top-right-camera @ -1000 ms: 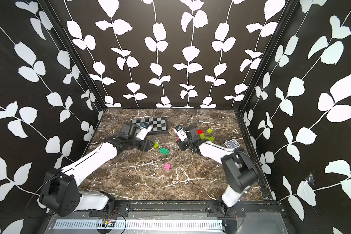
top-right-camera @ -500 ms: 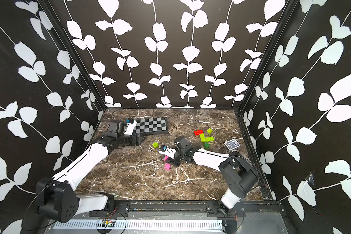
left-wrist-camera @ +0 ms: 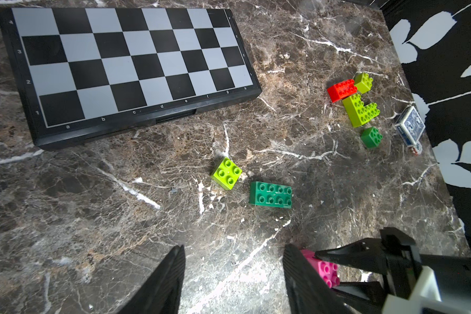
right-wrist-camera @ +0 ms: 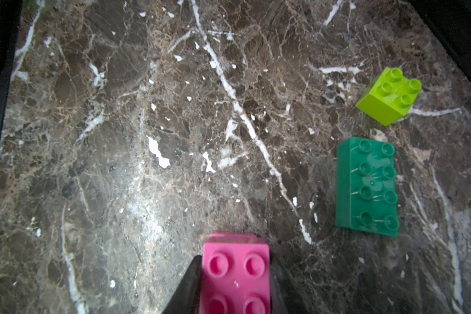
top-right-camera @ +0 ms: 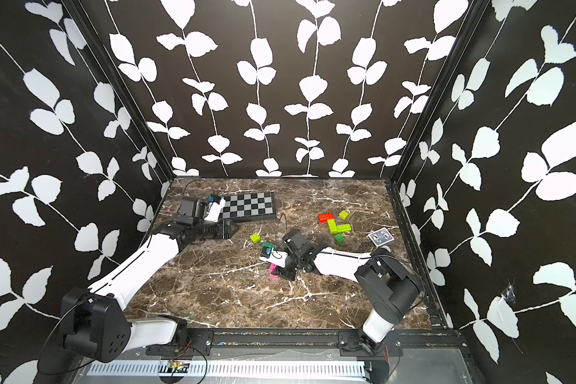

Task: Assemble a carrot with lego
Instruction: Assemble the lego brick with the lego brick.

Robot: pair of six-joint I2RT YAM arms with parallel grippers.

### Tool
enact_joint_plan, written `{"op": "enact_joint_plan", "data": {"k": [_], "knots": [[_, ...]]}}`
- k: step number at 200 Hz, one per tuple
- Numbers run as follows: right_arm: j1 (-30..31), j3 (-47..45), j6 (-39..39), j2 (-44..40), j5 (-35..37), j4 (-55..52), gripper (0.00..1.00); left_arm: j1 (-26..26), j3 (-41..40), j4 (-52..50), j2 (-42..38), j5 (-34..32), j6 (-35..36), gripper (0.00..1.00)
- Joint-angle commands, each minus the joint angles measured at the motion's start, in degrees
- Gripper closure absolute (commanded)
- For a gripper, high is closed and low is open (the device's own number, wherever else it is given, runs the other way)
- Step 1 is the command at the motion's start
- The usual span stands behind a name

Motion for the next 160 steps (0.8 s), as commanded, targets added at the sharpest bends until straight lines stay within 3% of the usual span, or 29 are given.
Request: {"op": "enact_joint_plan", "data": {"k": [1,160], "knots": [[0.2,-1.5,0.5,0.1,1.3,0.6,0.76,0.0,1.2,-1.6,0.2,1.1,-0.7,0.40],[1.5,-2.4,5.6,1.4,3.8,2.5,0.76,0.0,0.2,-1.3,1.7,2.7,-2.2,0.40]]}}
